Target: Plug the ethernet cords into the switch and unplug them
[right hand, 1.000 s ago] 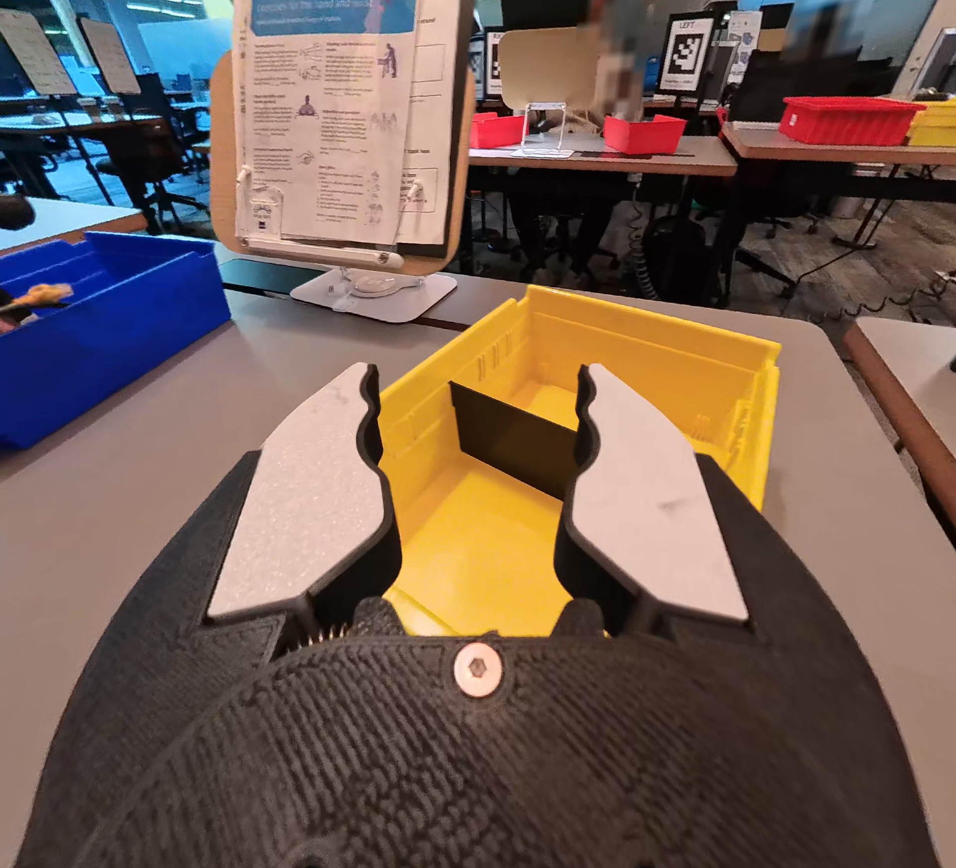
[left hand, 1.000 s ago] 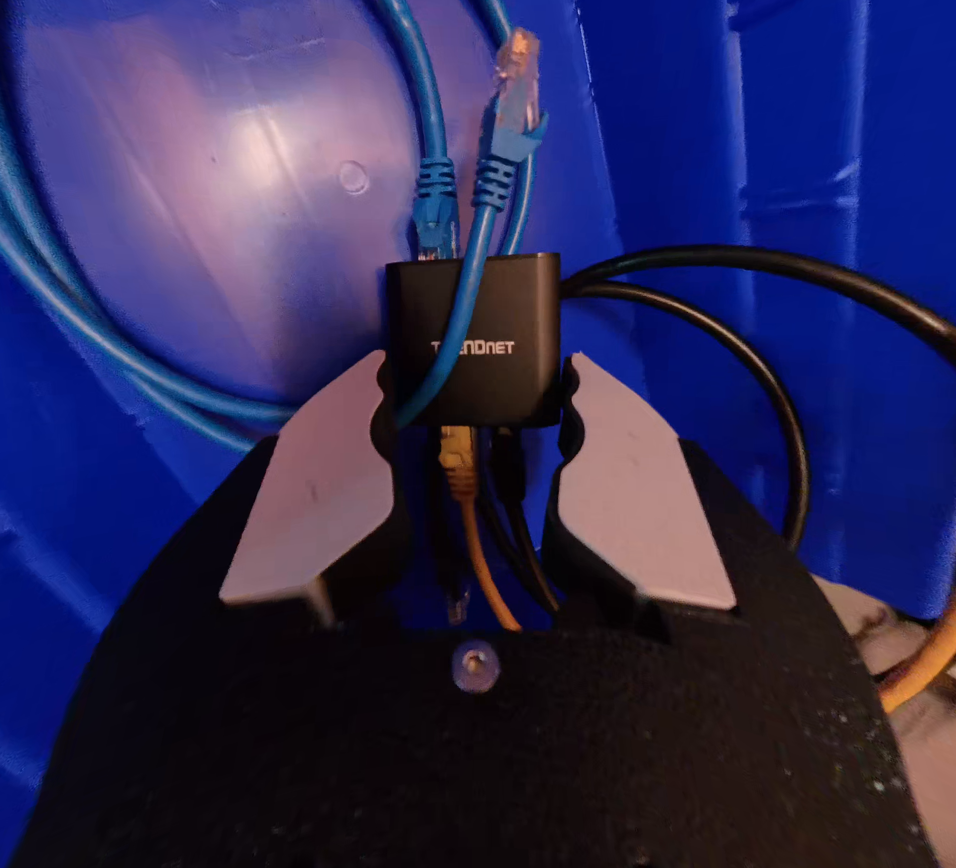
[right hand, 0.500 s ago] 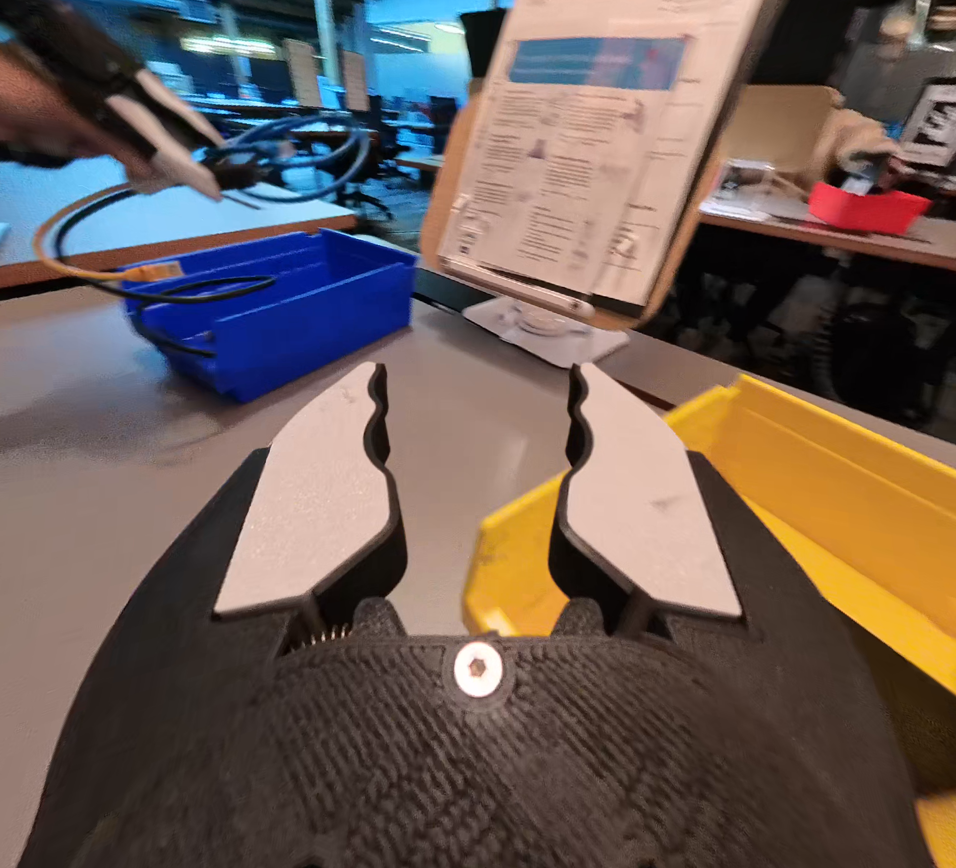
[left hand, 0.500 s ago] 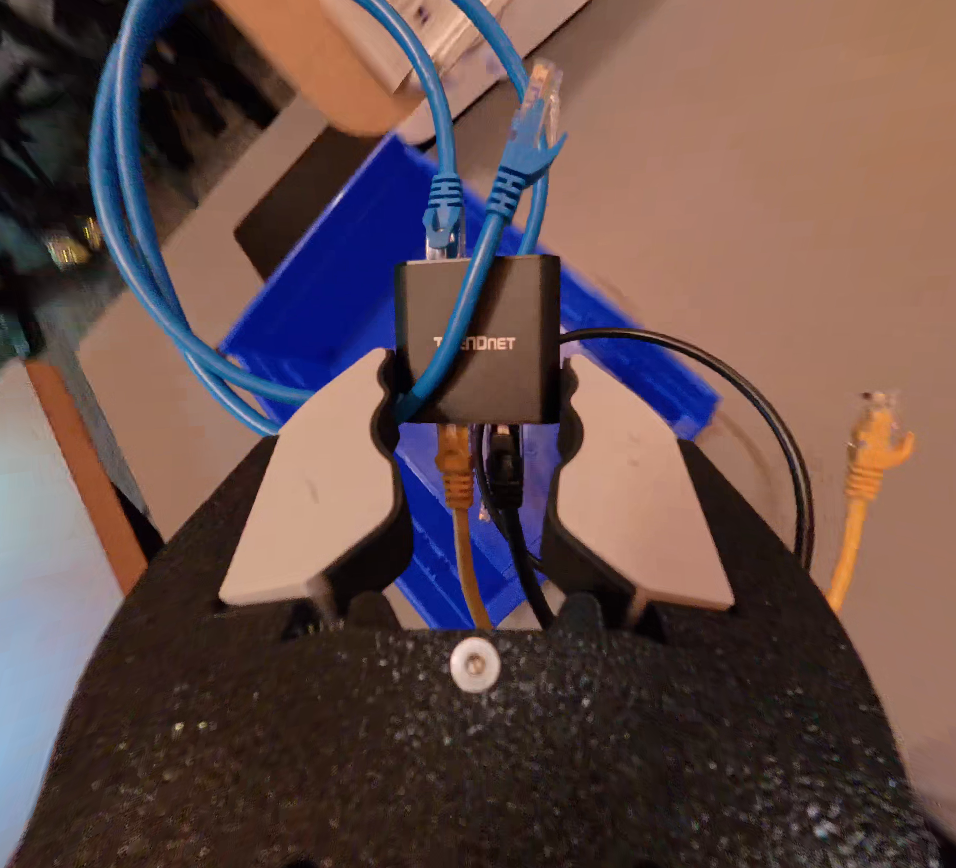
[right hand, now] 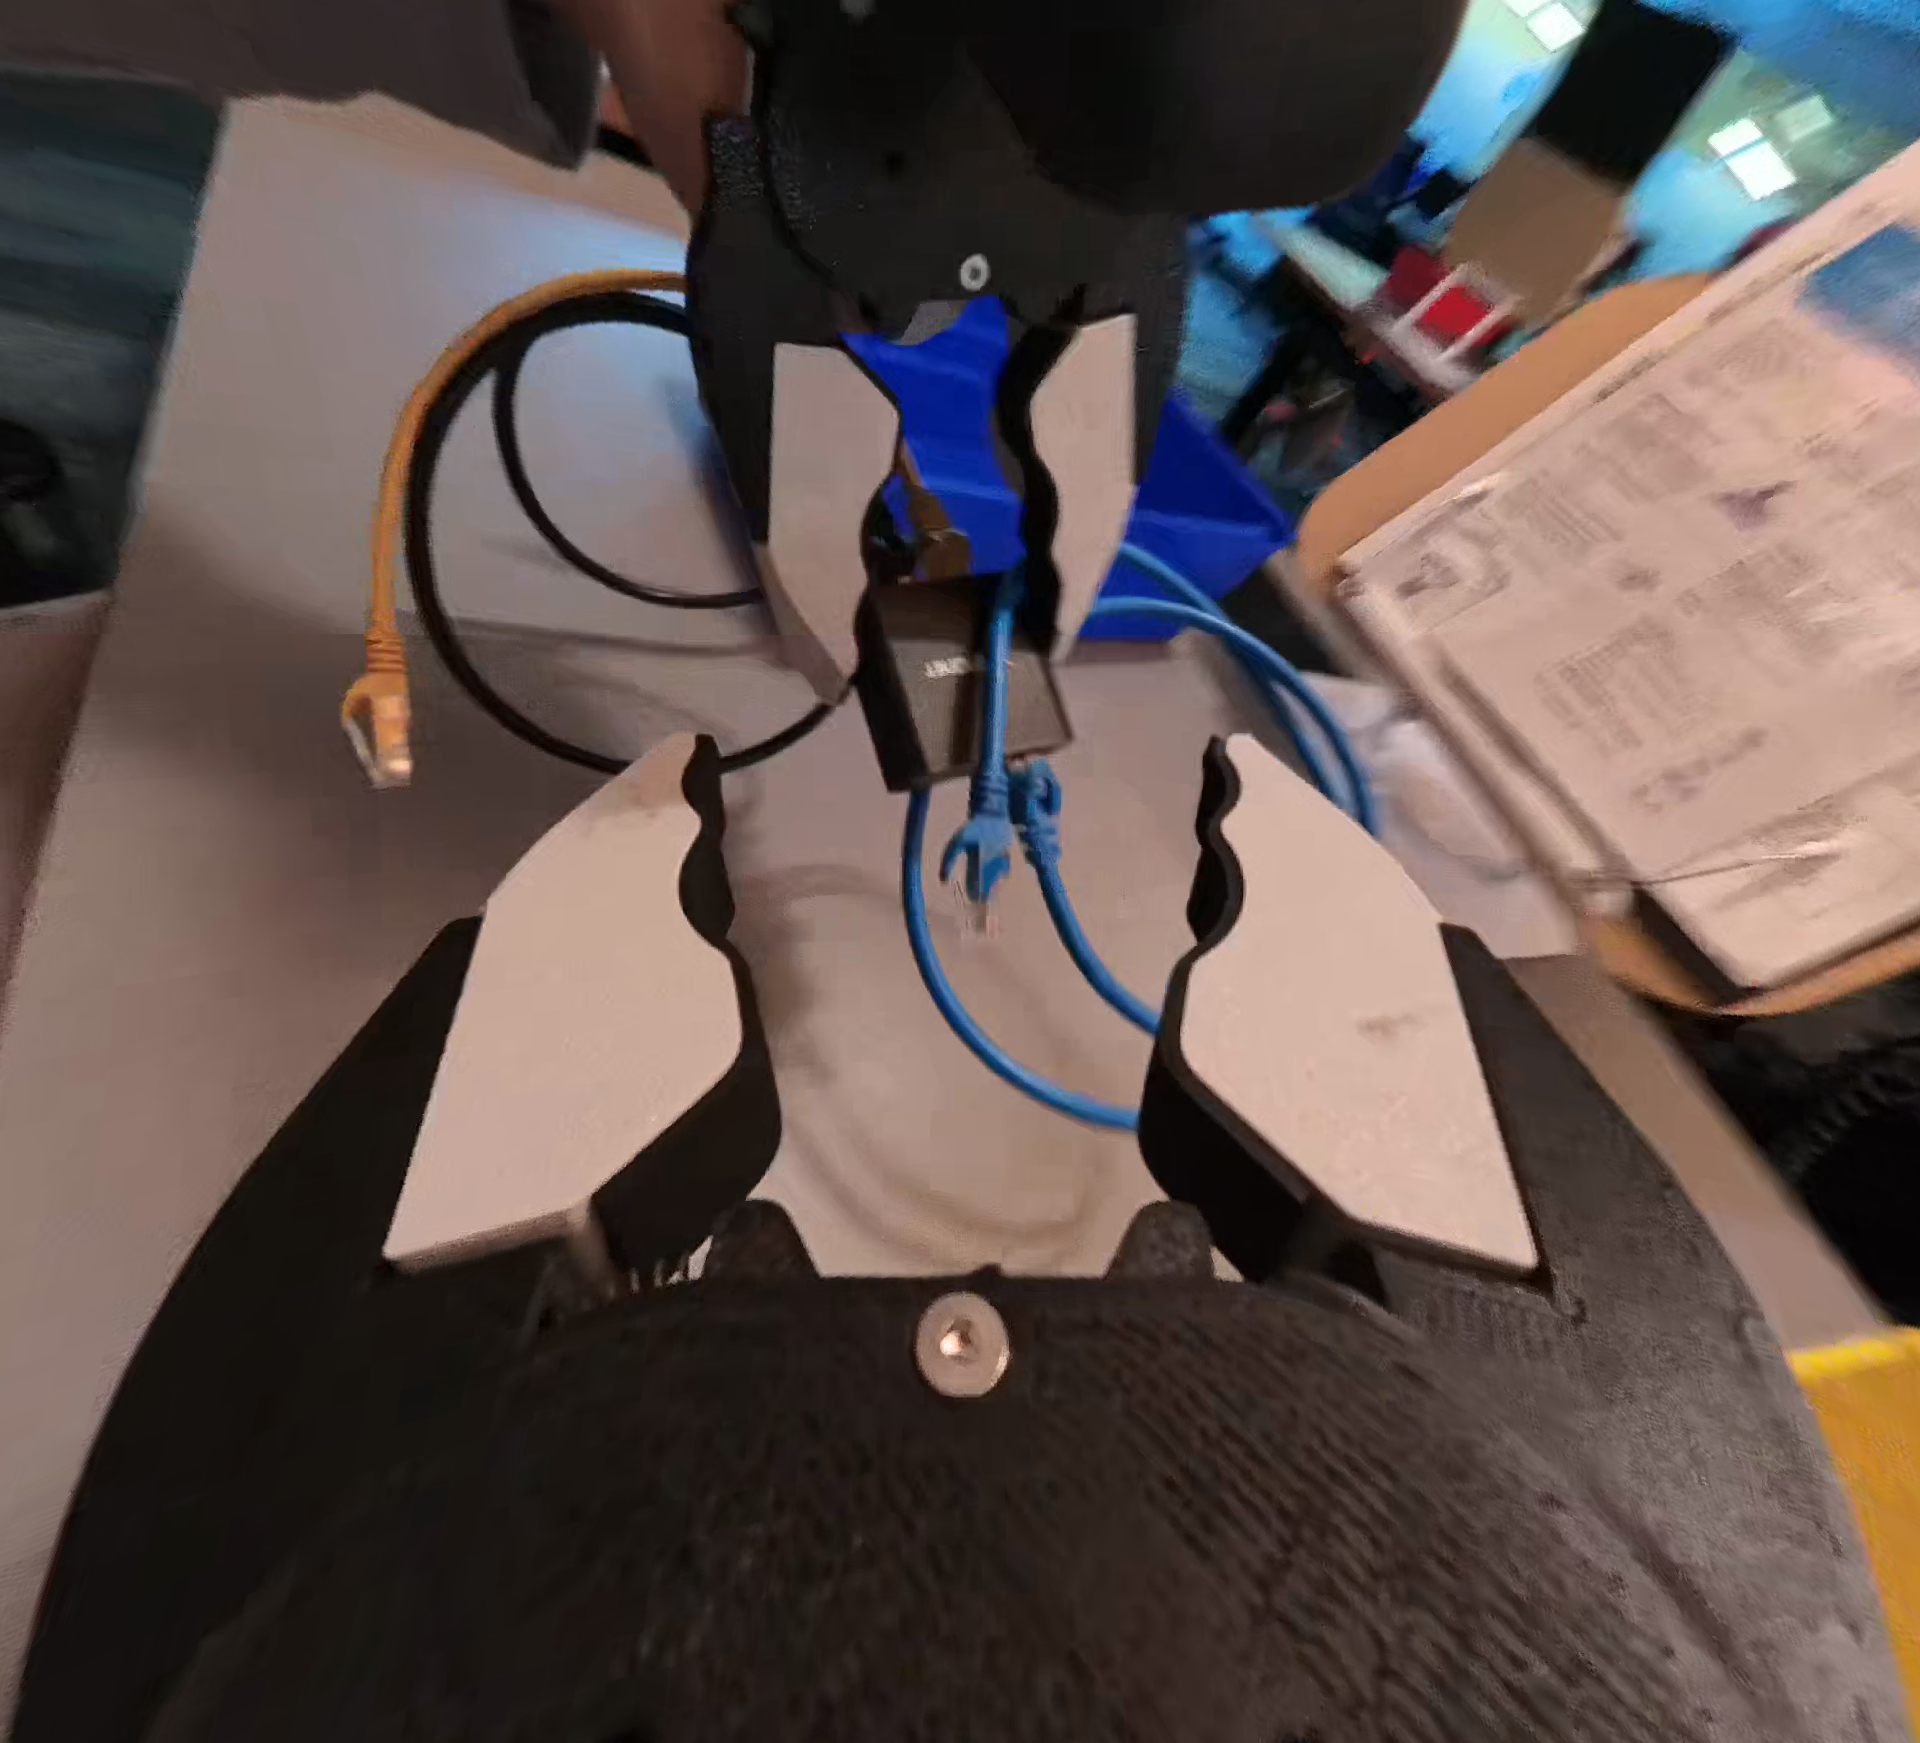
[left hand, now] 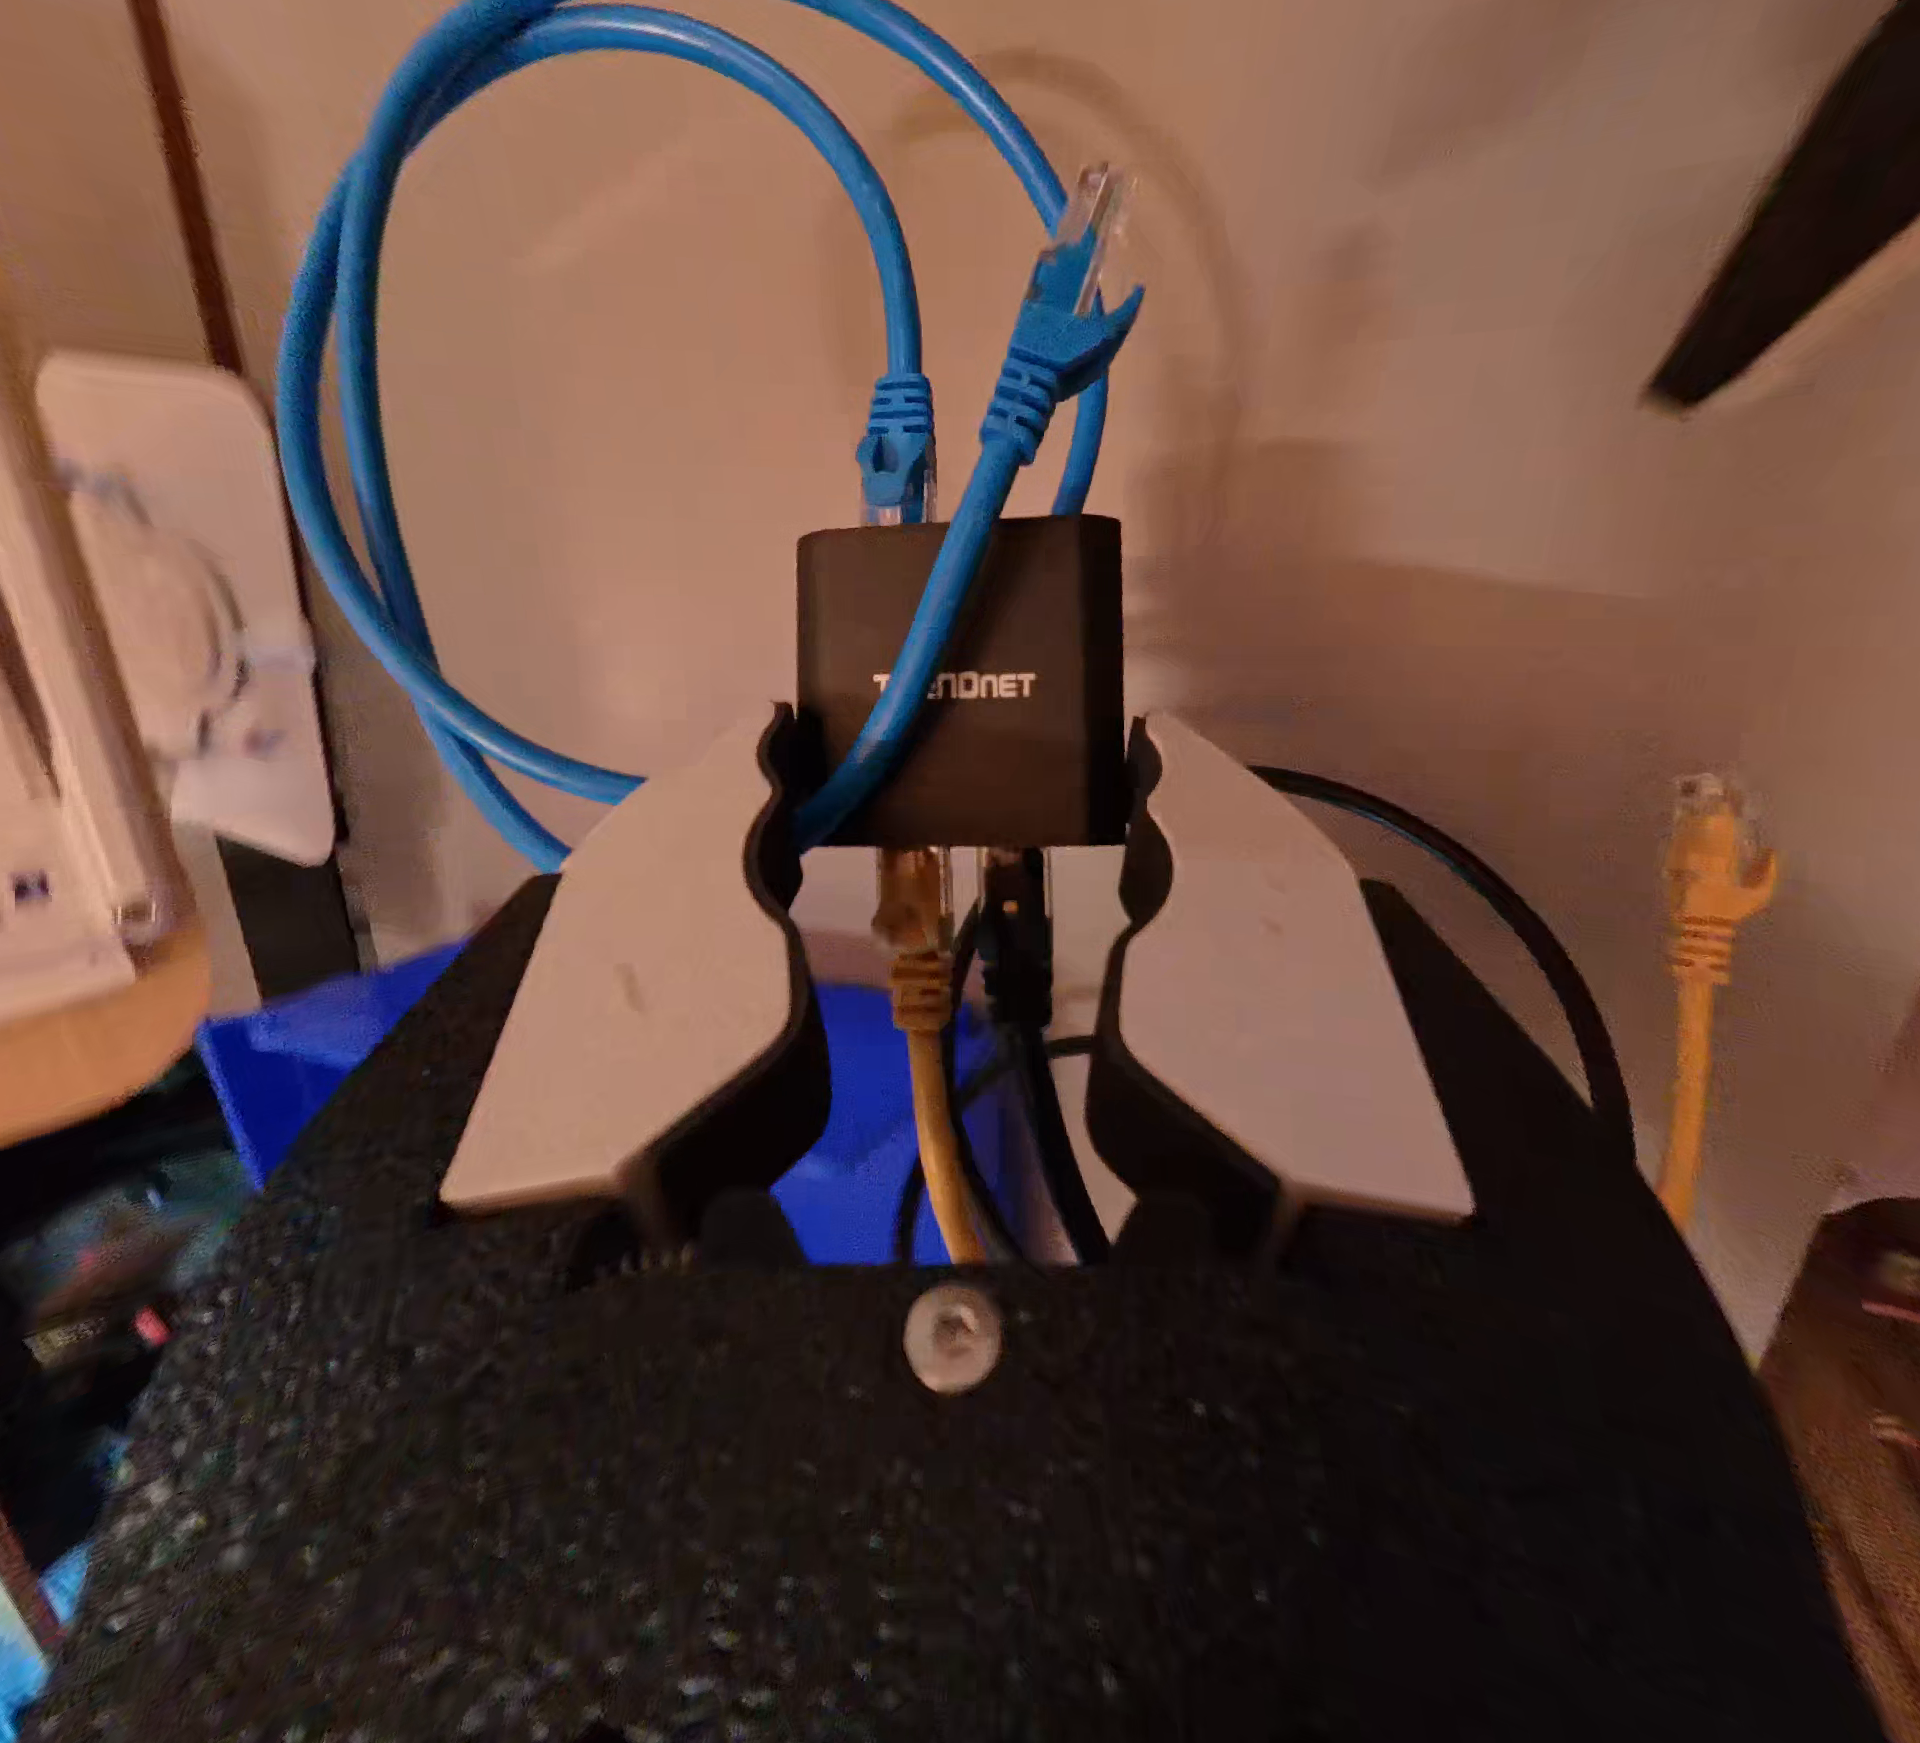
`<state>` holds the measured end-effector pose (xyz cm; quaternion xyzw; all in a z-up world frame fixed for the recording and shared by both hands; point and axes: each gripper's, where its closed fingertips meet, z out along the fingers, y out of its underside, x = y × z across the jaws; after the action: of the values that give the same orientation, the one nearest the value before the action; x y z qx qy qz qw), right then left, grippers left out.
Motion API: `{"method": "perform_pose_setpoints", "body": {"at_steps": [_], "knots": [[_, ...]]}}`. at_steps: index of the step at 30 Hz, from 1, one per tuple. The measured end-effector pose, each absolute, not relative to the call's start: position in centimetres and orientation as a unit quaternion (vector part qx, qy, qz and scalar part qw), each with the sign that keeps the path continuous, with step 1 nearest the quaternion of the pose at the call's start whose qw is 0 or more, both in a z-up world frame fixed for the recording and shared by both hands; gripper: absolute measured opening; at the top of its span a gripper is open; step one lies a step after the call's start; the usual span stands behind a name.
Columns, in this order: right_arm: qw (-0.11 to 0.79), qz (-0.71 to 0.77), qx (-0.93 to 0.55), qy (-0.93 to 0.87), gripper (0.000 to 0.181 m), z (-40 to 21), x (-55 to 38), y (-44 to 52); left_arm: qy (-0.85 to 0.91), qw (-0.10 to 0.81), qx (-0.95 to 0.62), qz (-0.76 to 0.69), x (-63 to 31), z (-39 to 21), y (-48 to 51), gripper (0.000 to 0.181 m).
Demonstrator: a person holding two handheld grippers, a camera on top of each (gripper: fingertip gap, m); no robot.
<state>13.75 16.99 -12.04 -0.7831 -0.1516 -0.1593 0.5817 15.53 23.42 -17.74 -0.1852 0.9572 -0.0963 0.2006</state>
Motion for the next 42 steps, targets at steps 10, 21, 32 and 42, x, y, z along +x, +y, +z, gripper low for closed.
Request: {"method": "perform_pose_setpoints", "body": {"at_steps": [10, 21, 32, 42], "knots": [[0.513, -0.069, -0.839, -0.165, 0.061, -19.2, 14.4, 17.6, 0.960, 0.214, -0.052, -0.171, 14.3, -18.1, 17.7, 0.059], [0.575, -0.074, -0.799, -0.160, 0.061, -18.4, 16.2, 17.0, 0.875, 0.298, -0.152, -0.350, 14.0, -12.2, 19.1, 0.065], [0.573, -0.033, -0.791, -0.213, 0.061, -19.1, 14.5, 16.5, 0.879, 0.236, -0.179, -0.373, 12.3, -16.5, 18.6, 0.065], [0.589, -0.050, -0.769, -0.245, 0.061, -17.9, 13.5, 16.6, 0.810, 0.221, -0.175, -0.514, 12.8, -16.5, 17.0, 0.055]]}}
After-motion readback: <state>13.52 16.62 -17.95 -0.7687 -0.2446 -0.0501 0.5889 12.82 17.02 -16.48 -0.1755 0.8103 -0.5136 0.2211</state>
